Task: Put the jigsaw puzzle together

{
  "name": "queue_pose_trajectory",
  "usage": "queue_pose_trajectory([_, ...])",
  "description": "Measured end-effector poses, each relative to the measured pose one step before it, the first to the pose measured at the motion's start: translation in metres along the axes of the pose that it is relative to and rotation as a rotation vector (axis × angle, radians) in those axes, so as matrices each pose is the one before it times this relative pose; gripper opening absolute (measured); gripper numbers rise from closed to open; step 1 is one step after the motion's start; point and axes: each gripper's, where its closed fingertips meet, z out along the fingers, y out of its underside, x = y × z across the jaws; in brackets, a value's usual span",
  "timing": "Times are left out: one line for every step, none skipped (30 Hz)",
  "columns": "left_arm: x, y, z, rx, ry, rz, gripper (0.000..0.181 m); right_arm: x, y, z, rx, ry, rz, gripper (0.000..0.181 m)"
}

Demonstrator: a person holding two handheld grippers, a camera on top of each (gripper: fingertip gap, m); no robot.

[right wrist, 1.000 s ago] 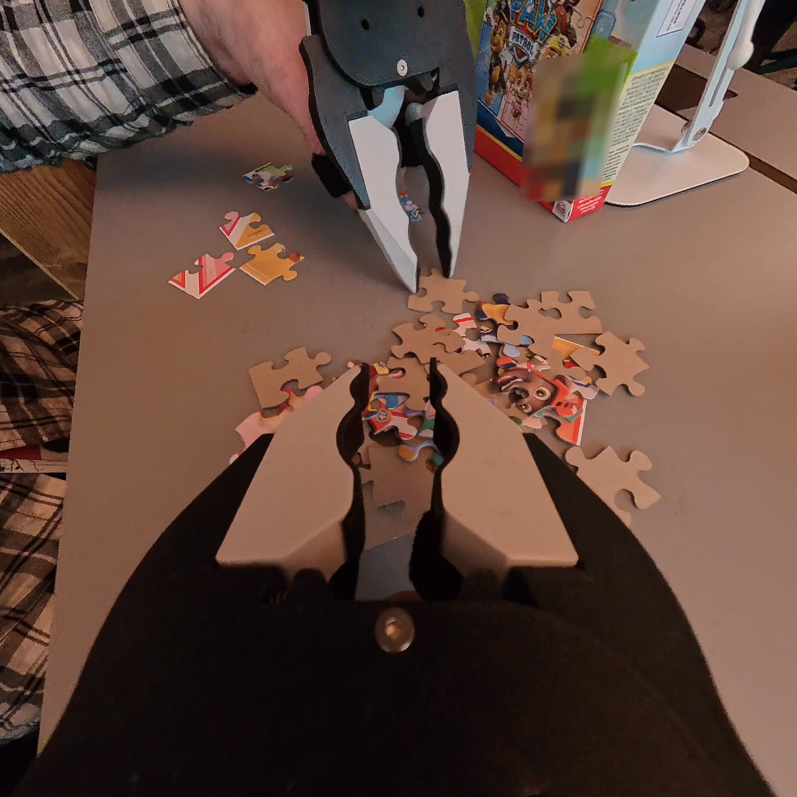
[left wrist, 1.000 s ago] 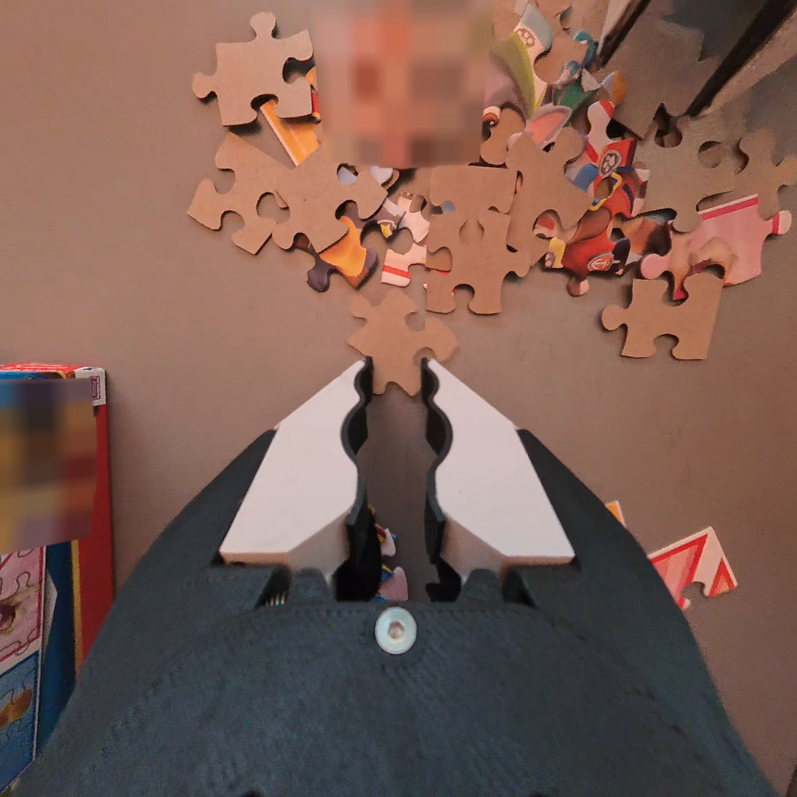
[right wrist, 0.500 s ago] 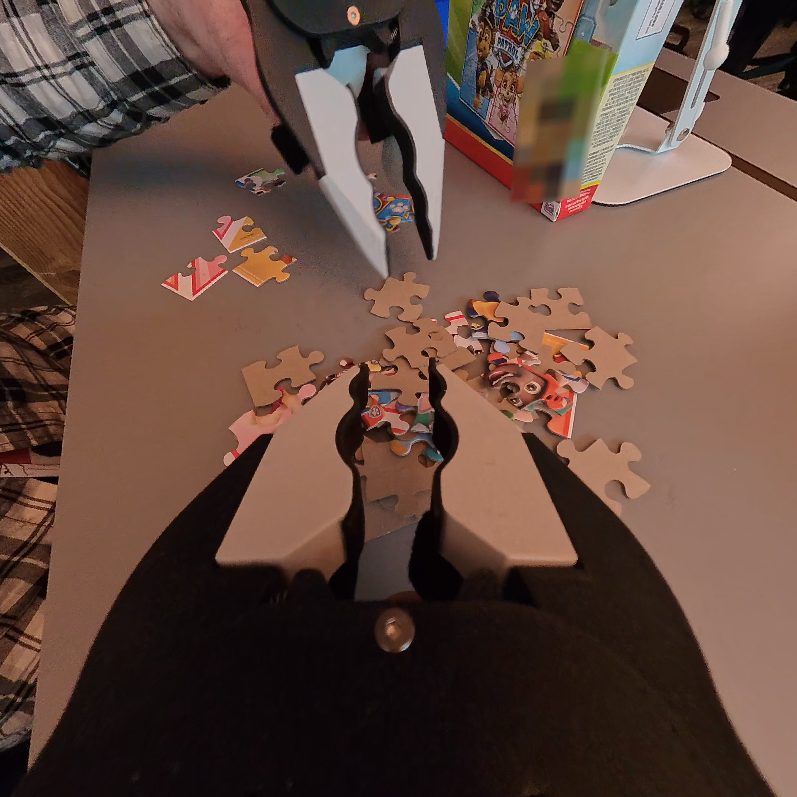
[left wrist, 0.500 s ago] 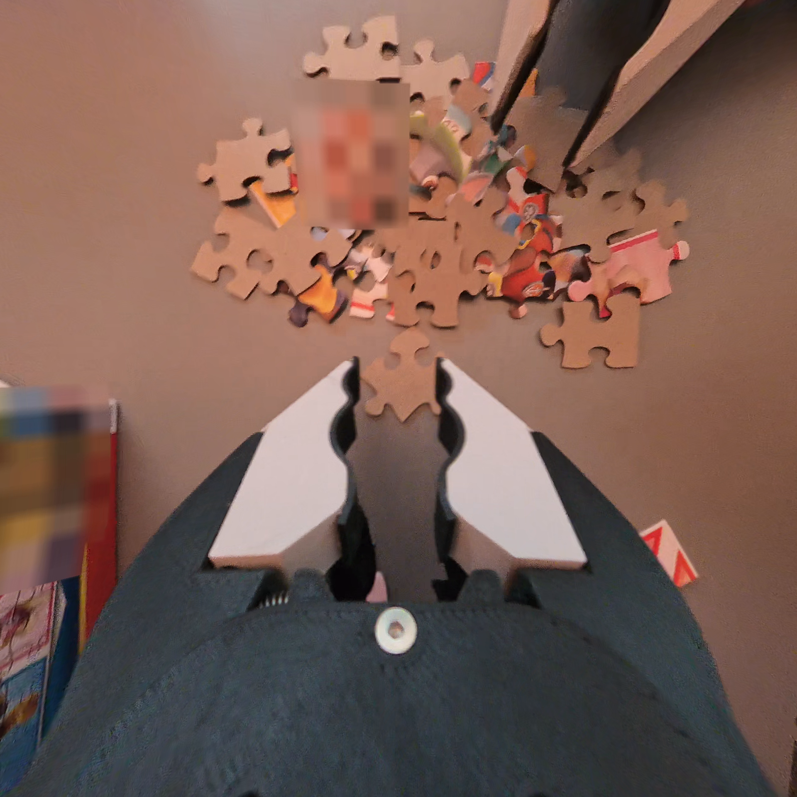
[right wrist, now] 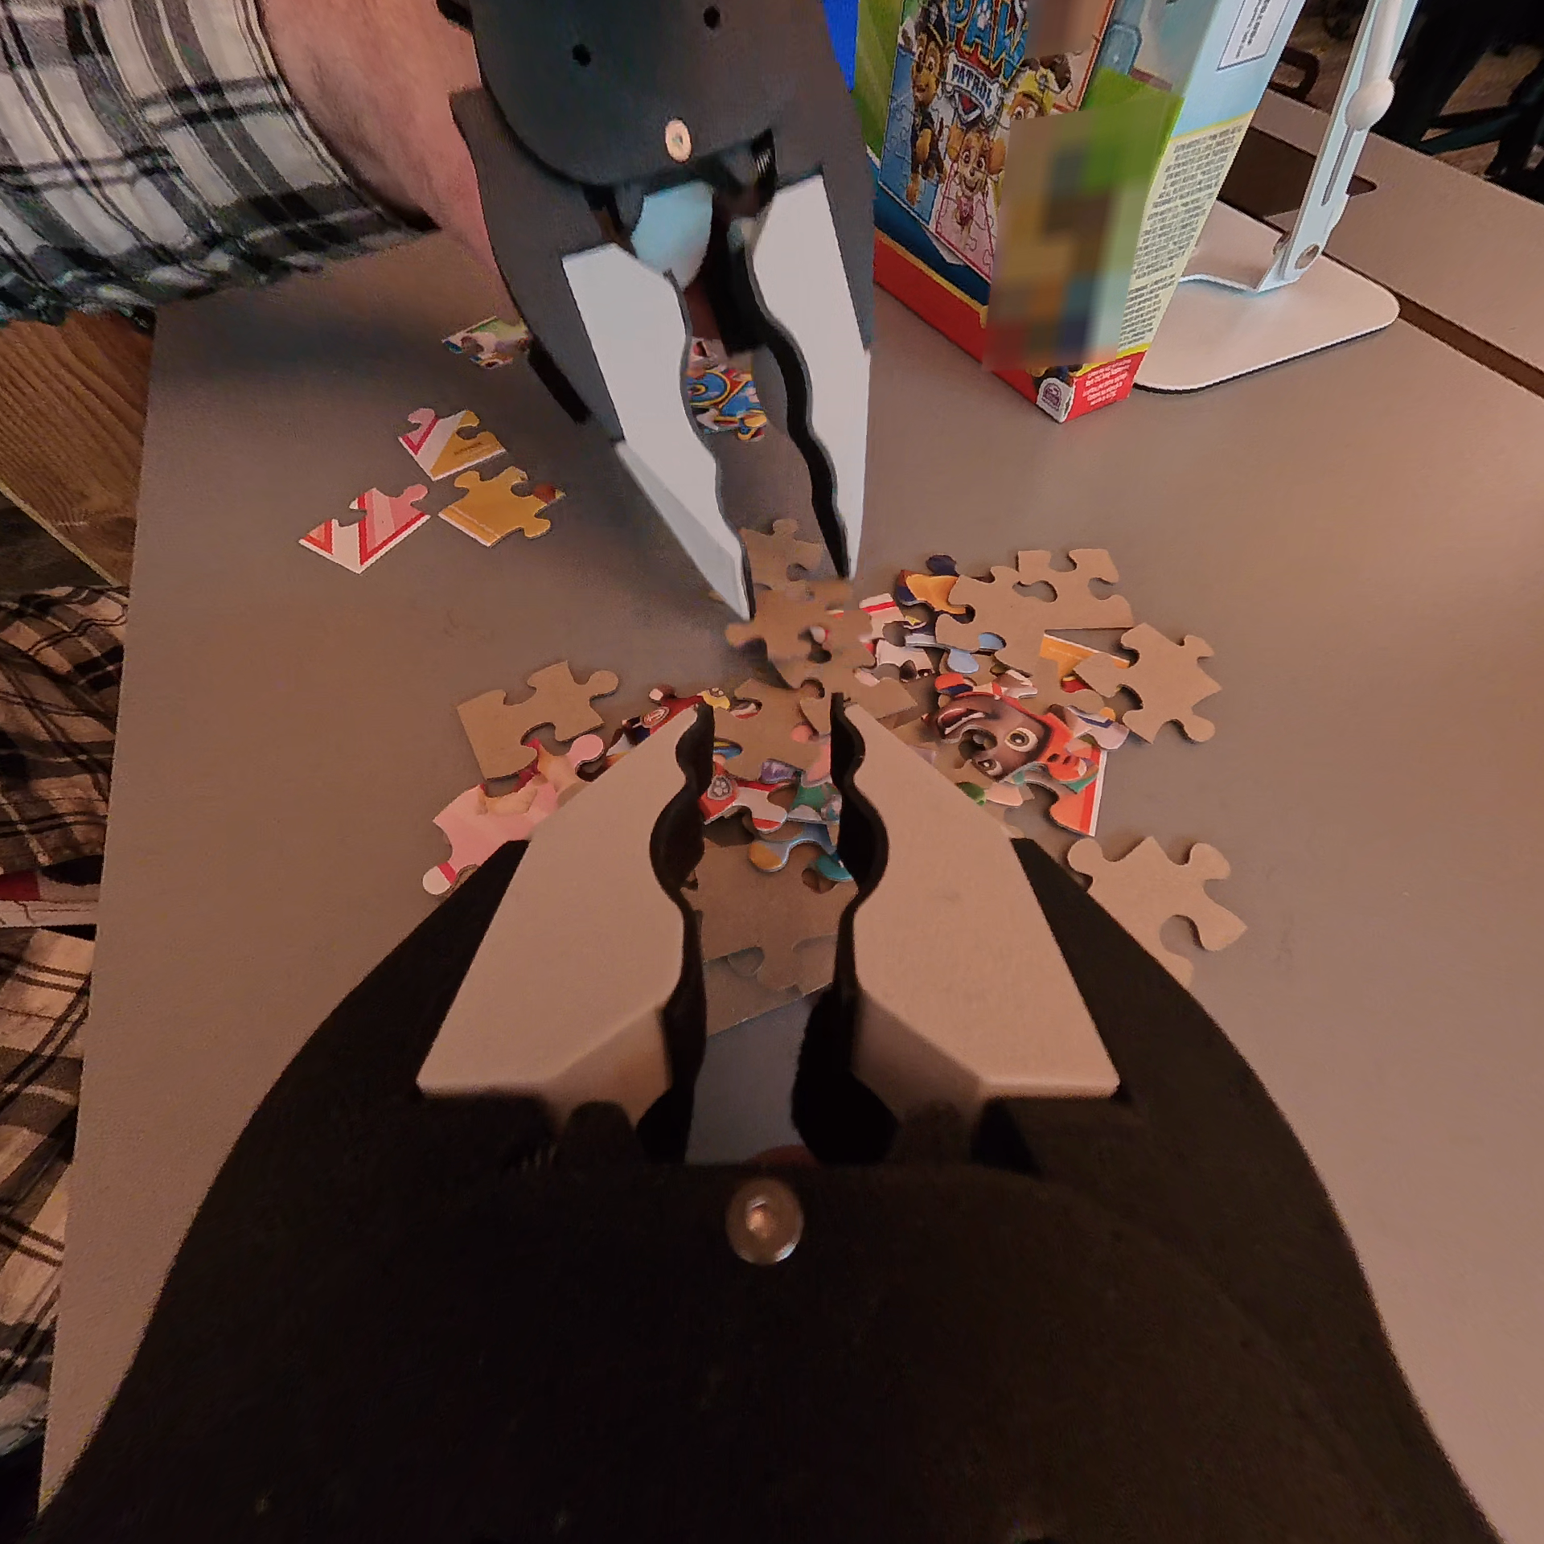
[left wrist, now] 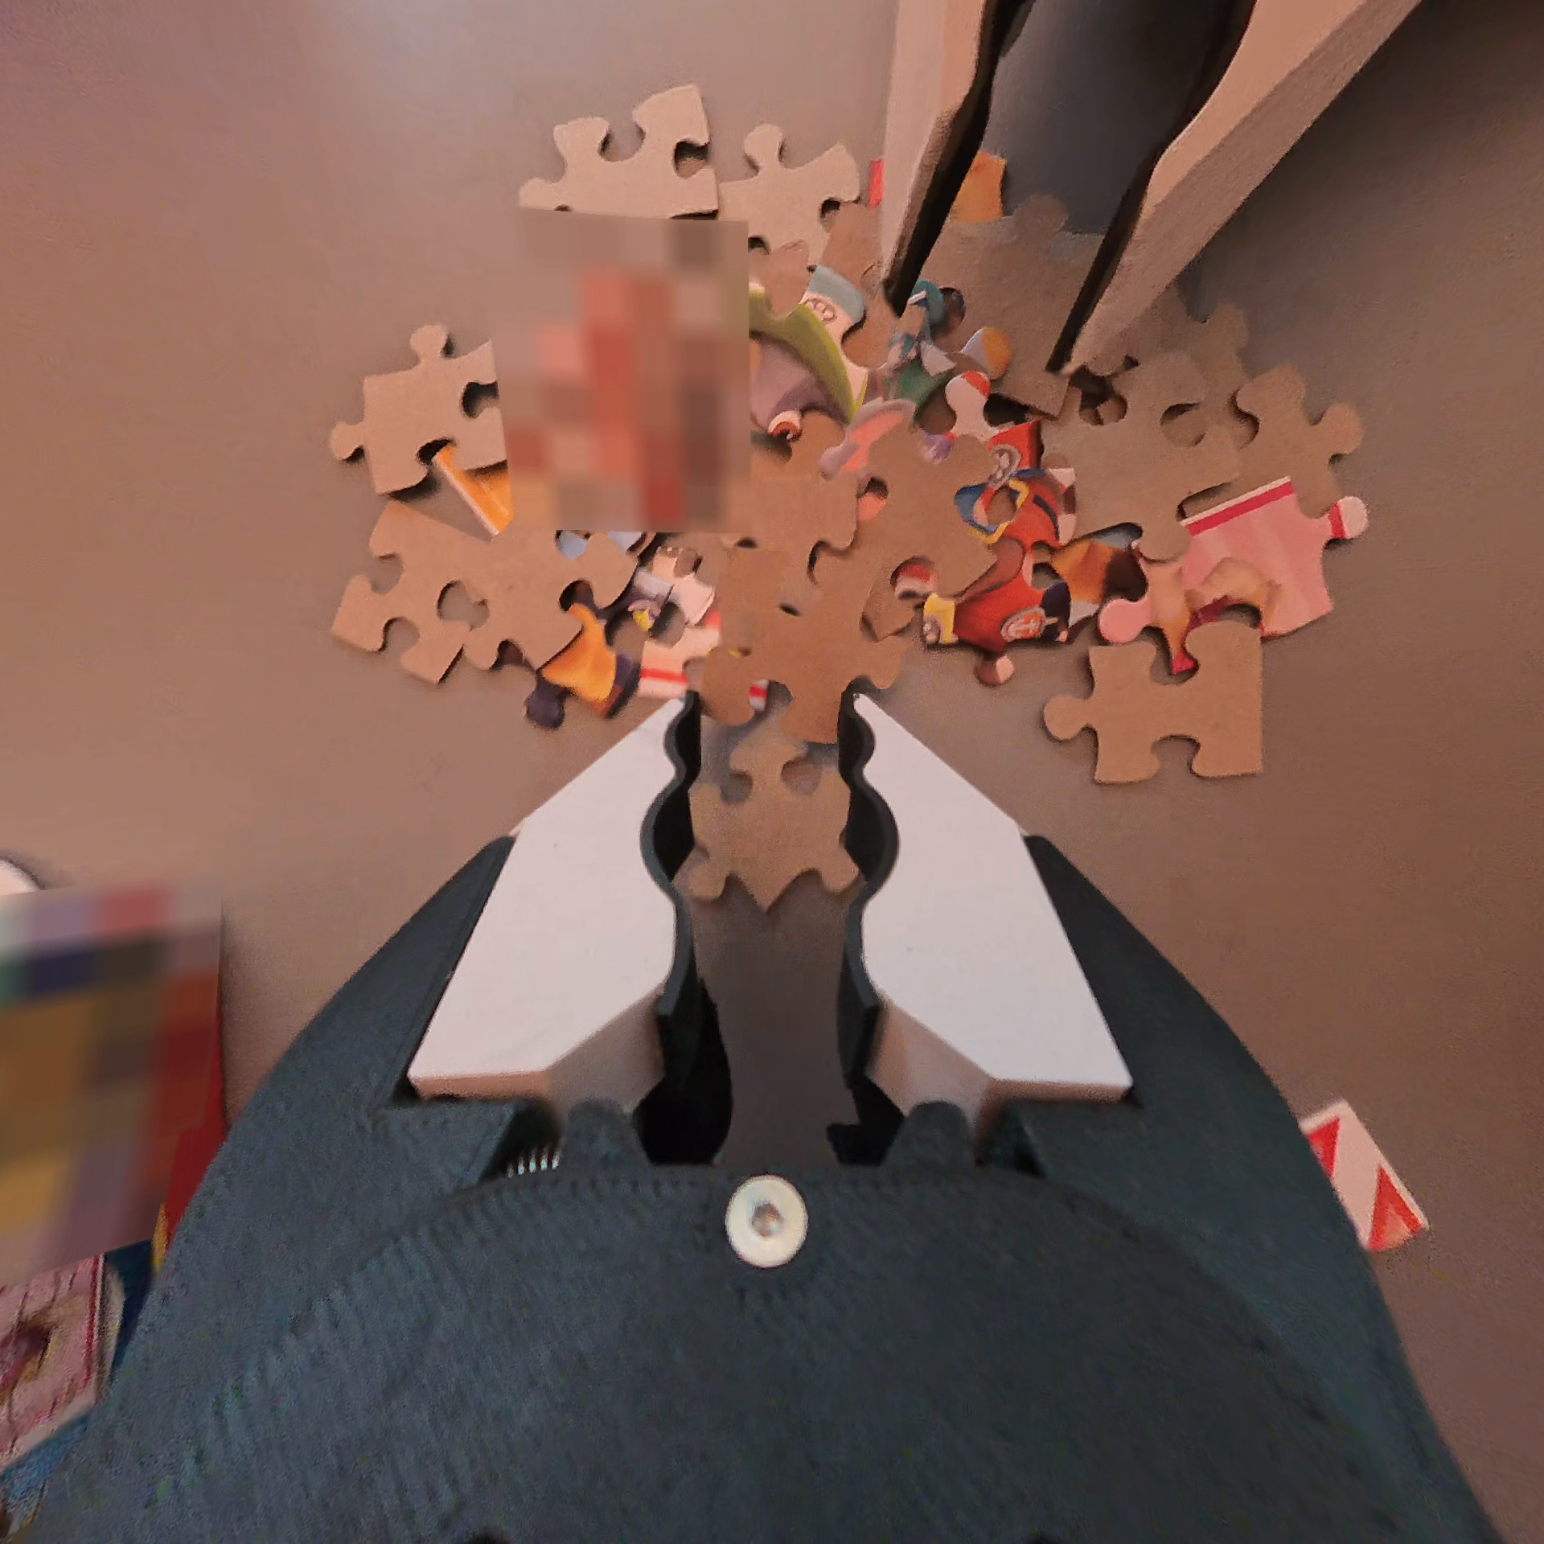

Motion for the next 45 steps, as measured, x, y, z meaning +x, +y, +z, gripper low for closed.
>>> queue_pose_trajectory([-0.00426, 0.00527, -0.00734, -0.008, -0.0209, -0.0091, 0.032, -0.00018, 0.00015, 0.00002, -0.0015, 0.0004, -0.002, 0.026])
queue_pose_trajectory([-0.00458, 0.00697, -0.00861, -0.011, -0.0251, -0.0034, 0.032, -0.00013, -0.00002, -0.00001, 0.0002, 0.0001, -0.0011, 0.027])
queue_pose_trajectory([-0.00333, 0.00827, -0.00955, -0.0105, -0.0154, -0.0103, 0.032, -0.00007, -0.00033, -0.00016, 0.0018, -0.0004, 0.0005, 0.026])
queue_pose_trajectory([-0.00359, 0.01034, -0.00957, -0.0131, -0.0107, -0.023, 0.032, 0.00003, -0.00021, -0.00024, 0.0021, -0.0004, 0.0014, 0.026])
queue_pose_trajectory([-0.00334, 0.01301, -0.00841, -0.0182, -0.0014, -0.032, 0.033, 0.0001, -0.00029, -0.00027, 0.0019, 0.0004, 0.0007, 0.027])
queue_pose_trajectory([-0.00517, 0.01401, -0.00666, -0.0225, -0.0056, -0.0366, 0.033, -0.00002, -0.00055, -0.00008, 0.0024, -0.0003, 0.0004, 0.026])
queue_pose_trajectory([-0.00964, 0.01065, -0.00562, -0.0078, -0.0317, -0.0284, 0.037, -0.00047, -0.00072, -0.00004, 0.0028, -0.0023, 0.0002, 0.026])
queue_pose_trajectory([-0.00727, 0.00473, -0.00436, 0.0054, -0.0229, -0.0198, 0.044, -0.00054, -0.0006, 0.00041, 0.0017, -0.0024, -0.0011, 0.026])
queue_pose_trajectory([-0.00012, -0.0024, -0.00273, 0.0201, 0.0045, -0.0057, 0.045, -0.00032, -0.0004, 0.0004, -0.0001, -0.0009, -0.002, 0.026])
queue_pose_trajectory([0.00524, -0.00889, -0.00009, 0.0287, 0.0131, 0.015, 0.046, 0.00006, -0.00003, 0.00047, -0.0008, 0.0002, -0.0006, 0.026])
queue_pose_trajectory([0.00902, -0.01203, 0.00364, 0.0231, 0.0152, 0.0428, 0.046, 0.00022, -0.00017, 0.0002, 0.0006, -0.0002, 0.002, 0.026])
queue_pose_trajectory([0.00964, -0.01146, 0.00734, 0.0046, 0.0107, 0.0576, 0.047, 0.00044, -0.00011, -0.00015, 0.0027, 0.0006, 0.0033, 0.027])
queue_pose_trajectory([0.00872, -0.01106, 0.00987, -0.0063, 0.0075, 0.0581, 0.047, 0.00068, -0.00006, -0.0006, 0.0032, 0.0014, 0.0036, 0.027])
queue_pose_trajectory([0.00815, -0.01145, 0.01127, -0.0039, 0.0104, 0.0552, 0.048, 0.00074, 0.00033, -0.00084, 0.0026, 0.002, 0.004, 0.026])
queue_pose_trajectory([0.00783, -0.01088, 0.01177, -0.0014, 0.0173, 0.0486, 0.048, 0.00096, 0.0003, -0.001, 0.0025, 0.0031, 0.0039, 0.026])
queue_pose_trajectory([0.00535, -0.00822, 0.0118, -0.0063, 0.0163, 0.0342, 0.048, 0.00096, 0.00021, -0.00096, 0.0031, 0.0027, 0.0033, 0.026])
queue_pose_trajectory([0.0029, -0.00383, 0.01133, -0.0181, 0.0166, 0.0211, 0.048, 0.0007, 0.00009, -0.00088, 0.0028, 0.002, 0.0034, 0.026])
queue_pose_trajectory([0.00054, -0.00172, 0.00946, -0.0169, 0.0138, 0.0093, 0.048, 0.00083, 0.00025, -0.00074, 0.0017, 0.0022, 0.0029, 0.026])
queue_pose_trajectory([0.00049, -0.01009, 0.00329, 0.0456, 0.025, -0.0151, 0.042, 0.00053, 0.00003, -0.00064, 0.0013, 0.0018, 0.0014, 0.026])
queue_pose_trajectory([-0.00012, -0.00321, 0.00292, 0.0048, 0.024, -0.0186, 0.039, 0.00028, -0.00032, -0.00044, 0.0017, 0.0009, -0.0001, 0.026])
queue_pose_trajectory([-0.00206, 0.00037, 0.00206, -0.0115, 0.0058, -0.0005, 0.034, -0.00008, -0.00055, -0.00024, 0.0022, 0.0002, -0.0015, 0.026])
queue_pose_trajectory([-0.00136, -0.00085, 0.00035, -0.0004, 0.0061, -0.0032, 0.025, -0.00003, -0.00044, -0.00014, 0.0007, 0.0001, -0.0026, 0.025])
queue_pose_trajectory([-0.00014, 0.00067, 0.00021, -0.0059, 0.0167, -0.0168, 0.024, -0.00017, -0.00025, -0.00001, -0.0005, 0.0005, -0.0034, 0.025])
queue_pose_trajectory([-0.00017, -0.00026, -0.00076, 0.0031, 0.0123, -0.0135, 0.023, -0.00014, -0.00021, -0.00006, -0.0007, 0.0002, -0.0032, 0.025])
queue_pose_trajectory([-0.0004, 0.00077, -0.00067, -0.0004, 0.0046, -0.0031, 0.023, -0.00033, -0.00026, -0.00016, 0.0002, -0.0005, -0.0027, 0.025])
queue_pose_trajectory([0.00007, 0.00055, -0.0007, 0.0035, 0.0068, -0.0068, 0.022, -0.00017, -0.00025, -0.00029, 0.0005, -0.0002, -0.002, 0.025])
queue_pose_trajectory([-0.00015, 0.00056, -0.00082, 0.0059, 0.0074, -0.0129, 0.022, 0.00006, -0.00017, -0.0002, 0.0004, 0.0008, -0.0017, 0.025])
queue_pose_trajectory([-0.00083, 0.00094, -0.00097, 0.0047, 0.0018, -0.008, 0.022, 0.00003, -0.00021, -0.00033, 0.0013, 0.0005, -0.0012, 0.025])
queue_pose_trajectory([0.00111, 0.00085, -0.00133, 0.0067, 0.0149, -0.0113, 0.022, -0.0001, -0.0003, -0.00029, 0.001, 0.0002, -0.0009, 0.025])
queue_pose_trajectory([0.00276, -0.00131, -0.00212, 0.0203, 0.0288, -0.0229, 0.022, -0.00036, -0.00034, 0.00003, 0.0011, 0.0004, -0.0044, 0.025])
queue_pose_trajectory([0.00175, -0.00295, -0.00291, 0.0306, 0.0228, -0.0256, 0.022, -0.0014, 0.00017, 0.0008, -0.0037, -0.0028, -0.0102, 0.025])
queue_pose_trajectory([0.00206, -0.00223, -0.00327, 0.0247, 0.0259, -0.0246, 0.022, -0.00183, 0.00092, 0.00192, -0.0117, 0.0, -0.0188, 0.025])
queue_pose_trajectory([0.00221, -0.00164, -0.00315, 0.0194, 0.0269, -0.0223, 0.022, -0.00145, 0.00181, 0.00294, -0.0221, 0.0083, -0.0282, 0.025])
queue_pose_trajectory([0.00164, -0.00173, -0.00289, 0.0171, 0.0212, -0.0201, 0.022, -0.00126, 0.00232, 0.00354, -0.0314, 0.0132, -0.0361, 0.025])
queue_pose_trajectory([0.00157, -0.00207, -0.00291, 0.017, 0.0164, -0.0109, 0.022, -0.00023, 0.00142, 0.00383, -0.032, 0.0212, -0.0415, 0.026])
queue_pose_trajectory([0.00268, -0.0013, -0.00233, 0.0088, 0.021, -0.0124, 0.022, 0.00057, -0.00069, 0.00295, -0.0235, 0.027, -0.0441, 0.026])
queue_pose_trajectory([0.00292, -0.00067, -0.00166, 0.002, 0.0213, -0.0124, 0.022, 0.00017, -0.00303, 0.00207, -0.0105, 0.0257, -0.0432, 0.025])
queue_pose_trajectory([0.00323, -0.00127, -0.00136, 0.0048, 0.0221, -0.0095, 0.022, 0.00046, -0.00347, 0.0017, -0.0061, 0.0248, -0.0393, 0.025])
queue_pose_trajectory([0.00405, -0.00105, -0.00071, 0.0021, 0.028, -0.0107, 0.022, 0.00126, -0.00191, 0.00221, -0.0115, 0.0277, -0.0375, 0.024])
queue_pose_trajectory([0.00433, -0.00062, -0.00024, -0.0025, 0.0282, -0.0097, 0.022, 0.00157, 0.00033, 0.00241, -0.0191, 0.0272, -0.0374, 0.023])
queue_pose_trajectory([0.00357, -0.002, -0.00015, 0.0049, 0.0197, -0.0035, 0.022, -0.00073, 0.00067, 0.00195, -0.0165, 0.0129, -0.0362, 0.02])
queue_pose_trajectory([0.00384, -0.00271, -0.00022, 0.0087, 0.0239, -0.0097, 0.022, -0.00344, -0.00081, 0.00084, -0.002, -0.0071, -0.0259, 0.012])
queue_pose_trajectory([0.00344, -0.00288, -0.00063, 0.0108, 0.0228, -0.0074, 0.009, -0.00344, -0.00189, -0.00056, 0.0074, -0.0141, -0.0069, 0.004])
queue_pose_trajectory([-0.00038, -0.00358, -0.00178, 0.0145, -0.0035, -0.0022, 0.015, -0.00151, -0.00079, -0.00176, 0.0039, -0.0098, 0.0143, 0.0])
queue_pose_trajectory([0.00122, -0.00381, -0.00258, 0.0167, 0.0039, 0.0059, 0.016, 0.00043, 0.00007, -0.00317, 0.0017, -0.0042, 0.029, 0.0])
